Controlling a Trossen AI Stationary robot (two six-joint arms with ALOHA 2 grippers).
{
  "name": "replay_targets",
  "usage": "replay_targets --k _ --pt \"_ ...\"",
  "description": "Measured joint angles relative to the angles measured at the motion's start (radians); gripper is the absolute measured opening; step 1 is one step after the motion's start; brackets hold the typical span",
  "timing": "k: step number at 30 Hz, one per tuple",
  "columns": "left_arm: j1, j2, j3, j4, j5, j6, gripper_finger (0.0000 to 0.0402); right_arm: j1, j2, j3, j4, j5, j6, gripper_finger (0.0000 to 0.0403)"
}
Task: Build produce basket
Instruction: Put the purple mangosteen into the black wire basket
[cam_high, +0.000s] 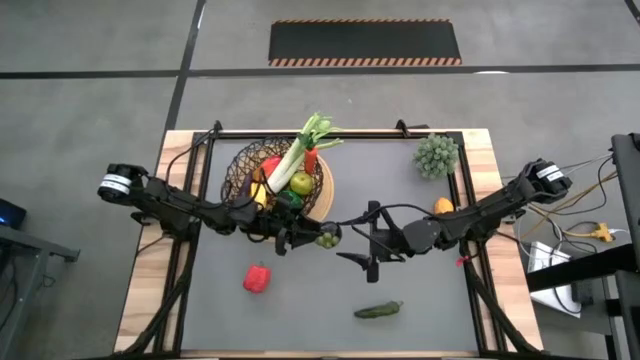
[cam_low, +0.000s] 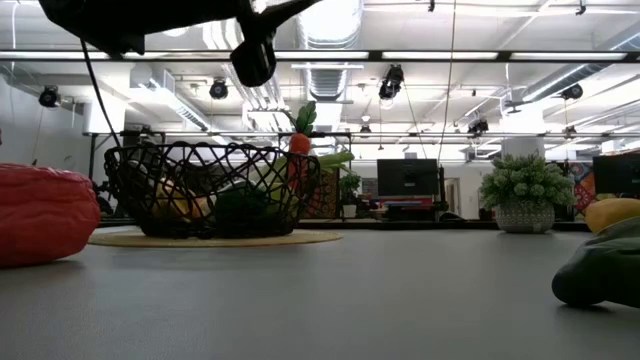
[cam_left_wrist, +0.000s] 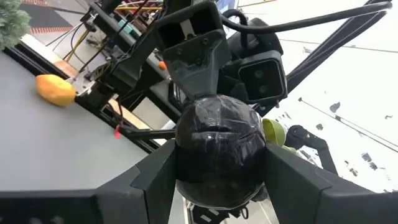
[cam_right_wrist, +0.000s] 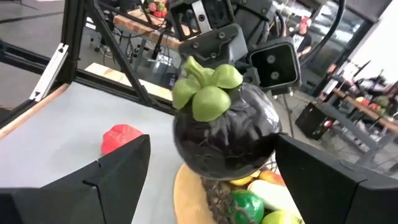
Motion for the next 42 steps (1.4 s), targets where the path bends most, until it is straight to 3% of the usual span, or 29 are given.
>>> replay_targets --k 10,23,33,42 --pt "-0.003 0.001 0.006 -0.006 -0.007 0.027 0.0192 -0.007 0.068 -0.001 0.08 0.068 -0.086 0.0325" --pt "-0.003 0.001 -0.004 -0.009 -0.016 0.03 0.0192 -0.006 0.067 -0.001 0.124 0.067 -0.089 0.0323" --pt "-0.001 0.001 -0.005 -0.012 -0.015 0.036 0.0192 -0.006 0.067 -0.001 0.125 0.065 -0.1 0.0219" --pt "0.002 0.001 -0.005 -0.012 -0.01 0.075 0.0192 -0.006 0.067 -0.001 0.12 0.065 -0.09 0.0217"
